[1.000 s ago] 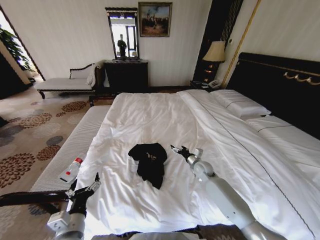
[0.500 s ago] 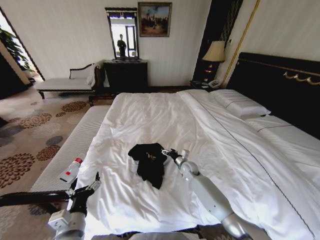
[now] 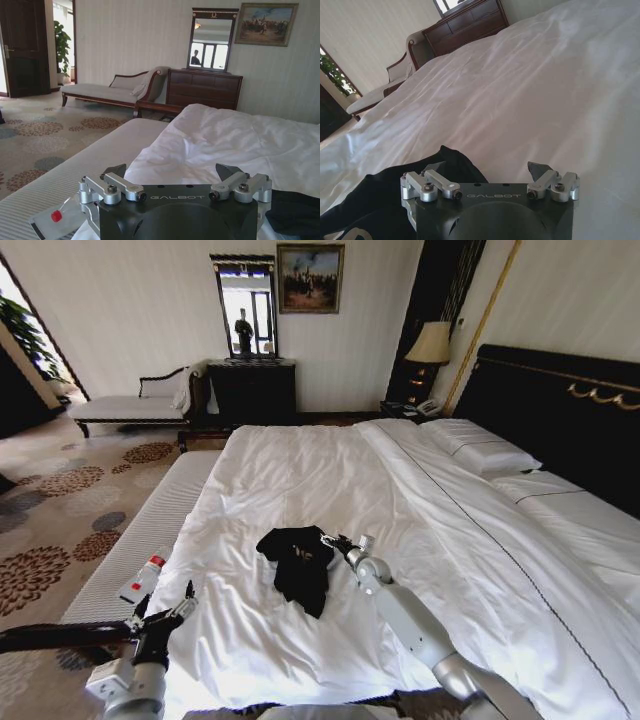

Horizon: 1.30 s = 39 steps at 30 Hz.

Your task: Fold the clothes on the bed.

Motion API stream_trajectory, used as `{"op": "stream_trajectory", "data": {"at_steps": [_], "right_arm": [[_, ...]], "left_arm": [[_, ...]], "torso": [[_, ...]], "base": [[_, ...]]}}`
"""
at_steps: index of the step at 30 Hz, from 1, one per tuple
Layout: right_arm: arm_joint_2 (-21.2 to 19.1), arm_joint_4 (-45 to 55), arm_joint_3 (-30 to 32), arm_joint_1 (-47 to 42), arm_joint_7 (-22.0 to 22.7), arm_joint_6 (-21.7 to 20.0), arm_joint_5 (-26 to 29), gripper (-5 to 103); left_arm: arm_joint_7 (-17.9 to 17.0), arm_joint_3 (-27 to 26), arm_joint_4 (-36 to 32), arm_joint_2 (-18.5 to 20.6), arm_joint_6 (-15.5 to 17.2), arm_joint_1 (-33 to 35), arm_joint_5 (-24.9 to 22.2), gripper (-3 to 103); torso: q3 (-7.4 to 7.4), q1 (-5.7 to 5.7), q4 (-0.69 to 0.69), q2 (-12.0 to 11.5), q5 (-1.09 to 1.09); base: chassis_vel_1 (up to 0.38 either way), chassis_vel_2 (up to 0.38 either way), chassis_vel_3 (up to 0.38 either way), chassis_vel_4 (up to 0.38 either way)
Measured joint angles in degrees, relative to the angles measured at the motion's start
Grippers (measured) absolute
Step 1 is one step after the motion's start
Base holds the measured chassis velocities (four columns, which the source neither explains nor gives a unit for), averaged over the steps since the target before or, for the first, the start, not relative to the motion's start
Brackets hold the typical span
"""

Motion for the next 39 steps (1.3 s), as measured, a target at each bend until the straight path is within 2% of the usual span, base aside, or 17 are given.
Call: {"op": "stream_trajectory", "data": {"at_steps": [8, 12, 25, 29, 30, 33, 35, 39], "right_arm": [[0.05, -1.23, -0.88, 0.83, -0.51, 0.13, -0.85, 89], [0.24, -2.36, -1.4, 1.13, -0.86, 0.2, -1.38, 80], [1.0, -4.31, -1.7, 1.09, -1.72, 0.87, -2.18, 80], [0.94, -4.68, -1.49, 0.88, -2.07, 1.08, -2.17, 74], [0.84, -4.56, -1.44, 0.59, -2.21, 1.13, -2.18, 72], [0.46, -3.15, -1.19, -0.58, -2.49, 1.16, -1.89, 56], [0.32, -2.42, -1.11, -1.07, -2.53, 1.12, -1.65, 56], [-0.26, -0.44, -1.3, -2.63, -2.72, 0.79, -1.39, 33]], "left_arm": [[0.0, -0.03, -0.03, -0.16, 0.0, 0.06, 0.28, 100], [-0.04, -0.14, -0.48, -0.31, 0.08, 0.1, 0.08, 100], [-0.27, -0.32, -1.63, -0.53, 0.65, 0.18, -0.52, 100], [-0.32, -0.47, -1.77, -0.53, 0.72, 0.19, -0.71, 100], [-0.32, -0.5, -1.73, -0.53, 0.72, 0.19, -0.73, 100], [-0.32, -0.49, -0.75, -0.6, 0.71, -0.02, -0.74, 100], [-0.32, -0.45, -0.51, -0.65, 0.69, -0.06, -0.75, 100], [-0.32, -0.32, -0.18, -0.72, 0.57, -0.18, -0.74, 100]], "torso": [[0.0, 0.0, 0.0, 0.0, 0.0], [0.0, 0.0, 0.01, 0.0, 0.0], [-0.01, 0.0, 0.01, 0.0, 0.0], [-0.01, 0.0, 0.01, 0.0, 0.0], [0.0, 0.0, 0.01, 0.0, 0.0], [-0.01, 0.0, 0.0, 0.0, 0.0], [0.0, 0.0, 0.01, 0.0, 0.0], [0.0, 0.0, 0.0, 0.0, 0.0]], "base": [[0.0, 0.0, 0.0, 0.0], [0.0, 0.0, 0.0, 0.0], [0.0, 0.0, 0.0, 0.0], [0.0, 0.0, 0.0, 0.0], [0.0, 0.0, 0.0, 0.0], [0.0, 0.0, 0.0, 0.0], [0.0, 0.0, 0.0, 0.0], [0.0, 0.0, 0.0, 0.0]]}}
